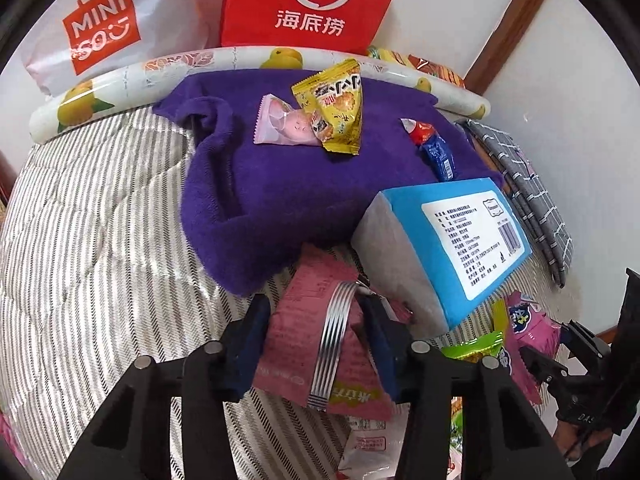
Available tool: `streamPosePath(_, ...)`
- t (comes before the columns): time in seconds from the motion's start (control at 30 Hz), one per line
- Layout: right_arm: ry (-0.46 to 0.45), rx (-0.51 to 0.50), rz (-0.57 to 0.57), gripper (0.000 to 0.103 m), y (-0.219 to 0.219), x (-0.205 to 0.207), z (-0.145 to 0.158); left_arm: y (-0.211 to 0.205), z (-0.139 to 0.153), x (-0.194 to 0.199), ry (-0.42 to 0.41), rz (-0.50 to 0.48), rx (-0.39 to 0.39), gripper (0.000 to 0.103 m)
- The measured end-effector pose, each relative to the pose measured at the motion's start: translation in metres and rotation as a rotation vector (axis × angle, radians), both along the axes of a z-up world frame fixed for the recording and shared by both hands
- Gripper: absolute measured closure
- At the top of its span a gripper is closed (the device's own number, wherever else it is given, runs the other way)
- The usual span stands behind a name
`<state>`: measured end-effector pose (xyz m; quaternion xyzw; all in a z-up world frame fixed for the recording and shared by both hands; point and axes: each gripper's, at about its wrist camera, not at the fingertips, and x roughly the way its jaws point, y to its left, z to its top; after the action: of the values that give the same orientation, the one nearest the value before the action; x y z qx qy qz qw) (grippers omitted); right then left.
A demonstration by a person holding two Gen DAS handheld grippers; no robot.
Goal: Organize snacks
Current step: 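Grasp the pink-red striped wrapper with the left gripper while the right gripper holds the pink bag, then carry the pink bag and pink-red wrapper over the purple towel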
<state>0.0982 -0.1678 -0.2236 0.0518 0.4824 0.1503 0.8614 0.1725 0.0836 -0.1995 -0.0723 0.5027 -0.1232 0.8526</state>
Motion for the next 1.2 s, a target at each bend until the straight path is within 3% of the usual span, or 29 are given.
streamPosePath(0.27,0.005,-0.001,-0.014,0.039,-0.001,-0.002,0.006,0.018,0.011,-0.013,-0.021,0.025,-0.062,0.060)
streamPosePath(0.63,-0.013,0.016,-0.014,0.040,0.004,-0.010,0.021,0.033,0.030,-0.034,-0.064,0.054,-0.082,0.060)
streamPosePath(1.2,-0.120,0.070,-0.008,0.040,0.015,-0.011,0.073,0.007,0.077,-0.053,-0.138,-0.005,-0.107,0.060)
